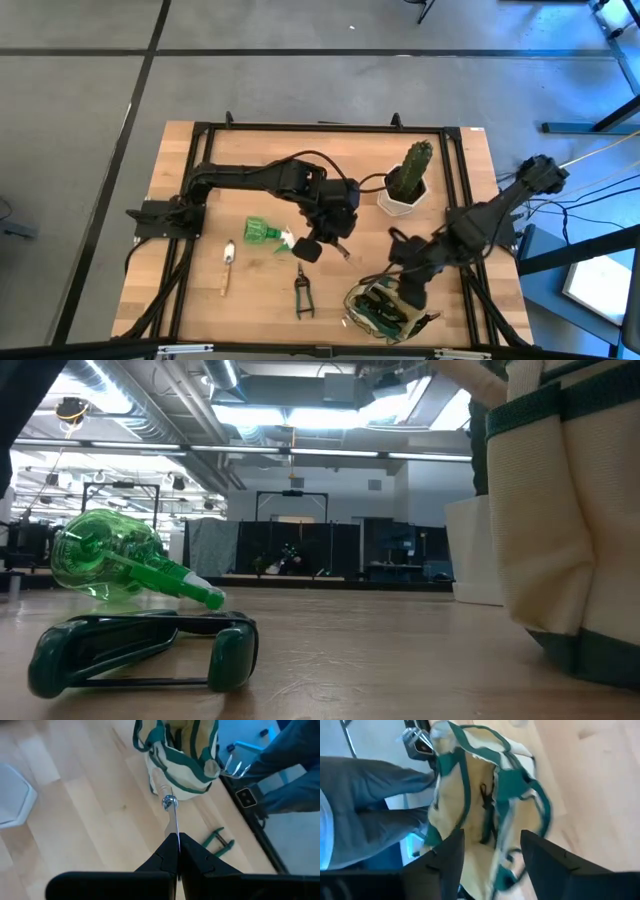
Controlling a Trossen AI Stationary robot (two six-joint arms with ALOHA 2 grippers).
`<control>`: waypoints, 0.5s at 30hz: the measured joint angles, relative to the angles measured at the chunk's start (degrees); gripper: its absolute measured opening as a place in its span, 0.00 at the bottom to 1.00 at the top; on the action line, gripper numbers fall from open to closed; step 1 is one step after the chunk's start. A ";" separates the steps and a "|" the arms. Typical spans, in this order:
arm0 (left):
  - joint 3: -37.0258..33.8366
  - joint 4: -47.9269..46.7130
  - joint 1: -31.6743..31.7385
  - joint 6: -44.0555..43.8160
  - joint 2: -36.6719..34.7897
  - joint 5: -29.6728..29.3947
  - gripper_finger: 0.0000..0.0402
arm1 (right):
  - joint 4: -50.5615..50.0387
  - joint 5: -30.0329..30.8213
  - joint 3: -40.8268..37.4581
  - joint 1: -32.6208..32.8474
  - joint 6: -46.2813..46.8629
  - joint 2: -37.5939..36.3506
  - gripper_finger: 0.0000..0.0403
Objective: Pick & Place Garden tools in Gardening bag
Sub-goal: Put the right hand trowel into the side pocket of the white bag
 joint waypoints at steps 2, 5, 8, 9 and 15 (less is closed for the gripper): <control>0.00 0.76 0.07 0.48 0.00 -0.42 0.00 | 2.95 -0.11 -0.01 0.00 1.57 1.86 0.50; 0.00 1.13 -0.19 1.31 0.00 0.07 0.00 | 6.97 -0.16 -0.01 -0.33 4.10 4.65 0.50; 0.00 1.36 -1.50 3.30 0.47 0.22 0.00 | 9.25 -0.18 -0.01 -0.75 5.69 7.11 0.48; -0.02 1.20 -1.95 3.66 0.63 0.28 0.00 | 9.59 -0.17 -0.01 -0.85 5.75 7.77 0.48; -0.07 1.32 -3.40 4.81 0.63 0.34 0.00 | 7.40 -0.20 -0.03 -1.18 6.36 11.02 0.42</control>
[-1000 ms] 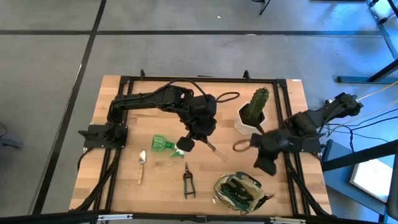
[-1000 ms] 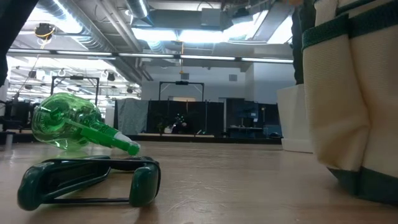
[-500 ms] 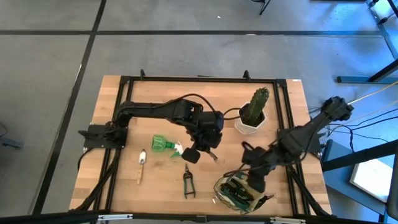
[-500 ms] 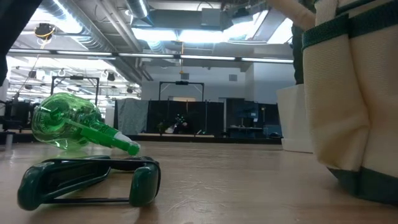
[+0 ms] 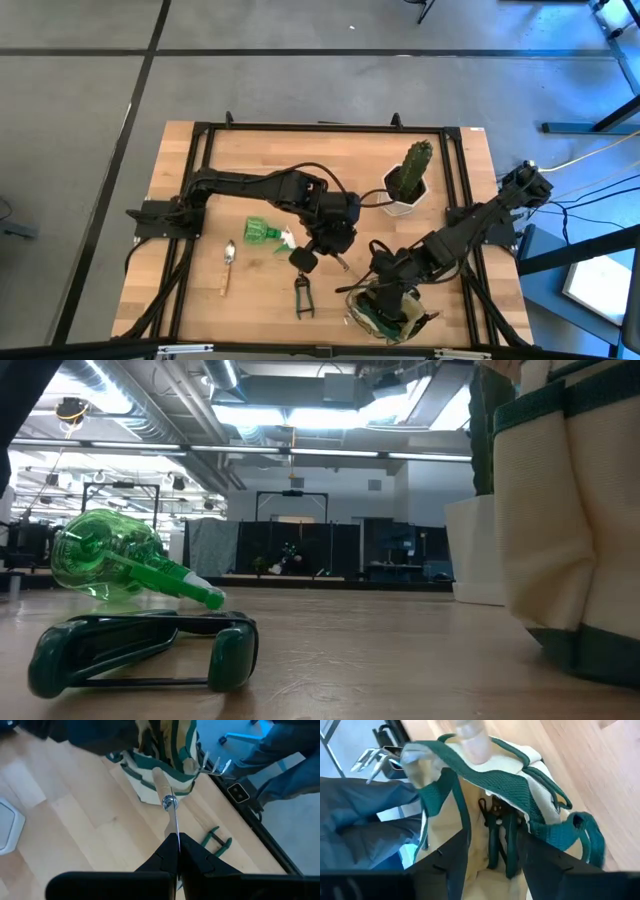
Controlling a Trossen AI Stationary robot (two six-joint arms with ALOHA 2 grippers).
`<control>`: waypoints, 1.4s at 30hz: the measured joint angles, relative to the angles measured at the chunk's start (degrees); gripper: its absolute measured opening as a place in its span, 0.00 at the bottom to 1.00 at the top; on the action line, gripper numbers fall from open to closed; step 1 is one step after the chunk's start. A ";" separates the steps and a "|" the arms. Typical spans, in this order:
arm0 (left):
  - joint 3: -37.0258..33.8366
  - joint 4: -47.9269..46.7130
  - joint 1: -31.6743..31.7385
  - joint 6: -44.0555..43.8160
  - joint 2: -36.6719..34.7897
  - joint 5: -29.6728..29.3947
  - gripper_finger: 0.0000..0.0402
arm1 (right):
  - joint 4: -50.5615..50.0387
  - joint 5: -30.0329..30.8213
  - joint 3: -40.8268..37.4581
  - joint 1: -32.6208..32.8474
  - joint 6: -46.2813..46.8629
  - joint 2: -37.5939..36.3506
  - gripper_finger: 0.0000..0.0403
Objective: Pick & Place Garden tools in Gardening bag
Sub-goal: Put the right hand trowel into the side pocket of the white bag
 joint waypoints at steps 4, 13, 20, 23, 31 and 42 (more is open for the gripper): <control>0.00 0.14 -0.33 0.09 0.00 -0.53 0.00 | 0.09 1.15 0.00 -0.04 0.91 1.13 0.38; 0.00 0.30 2.12 0.09 0.00 -4.41 0.00 | 1.14 1.39 0.55 -0.59 2.85 1.34 0.20; 0.00 0.09 2.79 0.81 0.06 -3.32 0.00 | -4.27 7.42 8.60 -0.99 -2.34 1.27 0.18; 0.04 0.20 1.84 1.41 0.48 -3.15 0.00 | -8.11 7.96 10.80 -1.72 -4.55 1.17 0.21; 0.07 1.89 -0.79 2.01 2.77 -0.24 0.00 | -9.73 7.25 11.16 -1.94 -5.38 1.17 0.31; 0.04 2.33 0.08 2.10 3.41 -3.15 0.00 | -10.65 4.24 11.17 -0.02 -2.08 1.17 0.35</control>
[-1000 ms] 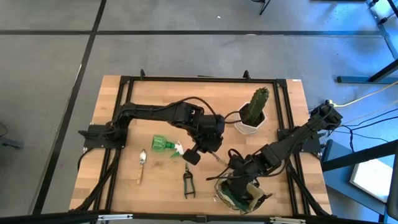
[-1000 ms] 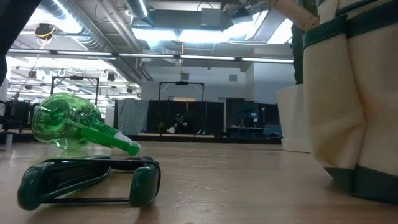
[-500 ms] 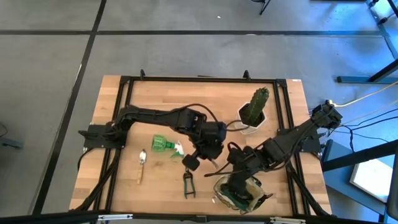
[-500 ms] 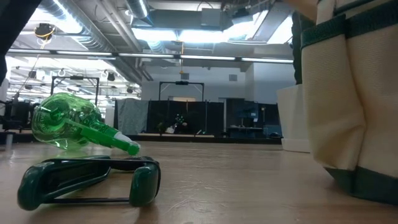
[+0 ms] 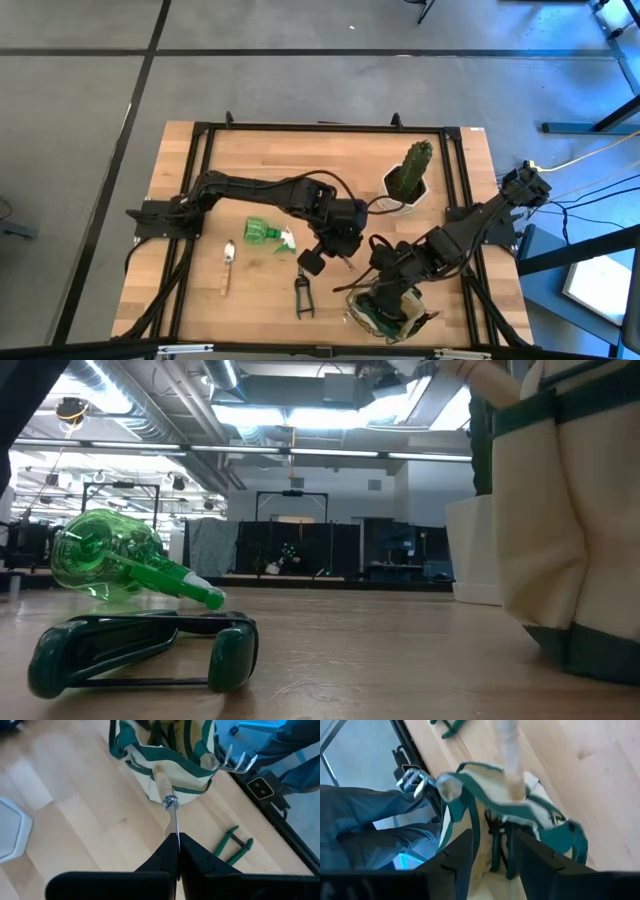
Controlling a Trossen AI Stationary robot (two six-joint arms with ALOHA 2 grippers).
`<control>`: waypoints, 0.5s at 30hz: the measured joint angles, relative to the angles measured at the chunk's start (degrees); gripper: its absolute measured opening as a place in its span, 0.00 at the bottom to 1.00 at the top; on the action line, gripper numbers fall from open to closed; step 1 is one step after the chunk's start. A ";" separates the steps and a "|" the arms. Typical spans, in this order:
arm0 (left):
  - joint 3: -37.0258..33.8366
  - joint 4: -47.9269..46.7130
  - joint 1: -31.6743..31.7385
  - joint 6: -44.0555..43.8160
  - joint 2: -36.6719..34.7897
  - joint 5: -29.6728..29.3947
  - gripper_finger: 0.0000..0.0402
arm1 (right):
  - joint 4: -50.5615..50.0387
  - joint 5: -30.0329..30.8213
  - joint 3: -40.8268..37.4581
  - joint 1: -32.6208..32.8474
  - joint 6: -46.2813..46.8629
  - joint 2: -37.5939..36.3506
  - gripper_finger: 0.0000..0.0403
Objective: Pick & Place Garden tools in Gardening bag
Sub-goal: Put the right hand trowel into the side pocket of the white bag
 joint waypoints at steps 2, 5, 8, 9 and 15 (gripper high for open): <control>0.00 -0.63 0.72 0.00 -0.28 -0.16 0.00 | -0.13 0.01 0.00 0.64 1.02 0.00 0.35; 0.02 -0.85 1.83 0.32 -0.63 -0.58 0.00 | 0.02 0.02 0.00 1.33 2.40 0.00 0.35; 0.02 -1.36 2.83 0.66 -0.88 -0.87 0.00 | 0.08 -0.03 0.00 1.92 3.69 0.00 0.35; 0.02 -1.41 3.10 0.87 -1.23 -0.89 0.00 | 0.03 -0.14 0.00 2.08 3.85 0.00 0.35; 0.04 0.57 3.59 1.39 -1.99 0.66 0.00 | -2.17 -0.39 0.00 2.67 5.19 0.02 0.35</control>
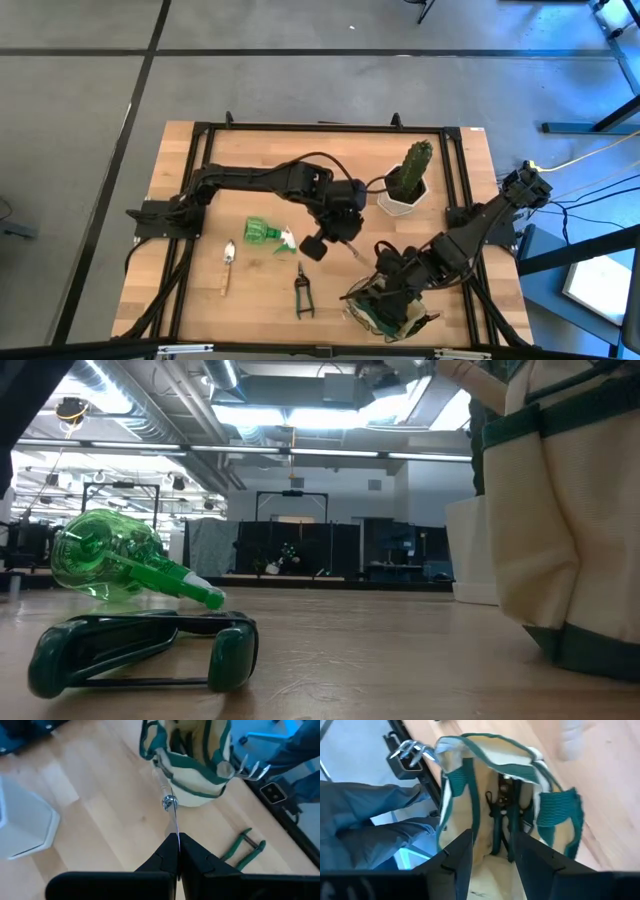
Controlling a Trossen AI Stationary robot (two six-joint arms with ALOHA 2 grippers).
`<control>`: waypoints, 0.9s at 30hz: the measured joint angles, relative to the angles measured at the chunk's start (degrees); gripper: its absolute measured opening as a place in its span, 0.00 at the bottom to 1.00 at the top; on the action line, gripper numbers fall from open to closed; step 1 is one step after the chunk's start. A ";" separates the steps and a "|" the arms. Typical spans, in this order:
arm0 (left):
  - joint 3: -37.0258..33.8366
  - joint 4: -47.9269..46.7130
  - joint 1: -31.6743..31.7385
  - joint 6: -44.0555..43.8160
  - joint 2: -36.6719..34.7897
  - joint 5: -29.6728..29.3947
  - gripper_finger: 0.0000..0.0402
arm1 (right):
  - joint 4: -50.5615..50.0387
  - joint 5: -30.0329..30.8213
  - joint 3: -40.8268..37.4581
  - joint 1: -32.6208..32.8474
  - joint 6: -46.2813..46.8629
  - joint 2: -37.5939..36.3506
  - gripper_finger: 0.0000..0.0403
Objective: Pick & Place Garden tools in Gardening bag
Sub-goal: Put the right hand trowel into the side pocket of the white bag
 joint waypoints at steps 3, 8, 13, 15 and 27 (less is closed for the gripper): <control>0.00 1.43 -0.74 0.44 0.32 1.67 0.00 | -2.20 0.24 0.02 -0.02 0.78 0.00 0.35; -0.02 1.35 -2.20 0.58 0.78 2.07 0.00 | -3.67 1.96 0.02 -0.02 0.77 0.00 0.35; -0.02 1.51 -2.24 0.58 1.05 2.13 0.00 | -4.11 1.95 -0.30 -0.02 0.77 0.00 0.35; -0.02 1.55 -2.18 0.58 1.03 2.11 0.00 | -4.02 1.97 -0.35 -0.02 0.43 0.02 0.35; -0.02 2.76 -1.04 0.53 1.03 1.73 0.00 | -1.21 4.18 -0.35 1.26 -13.98 2.91 0.35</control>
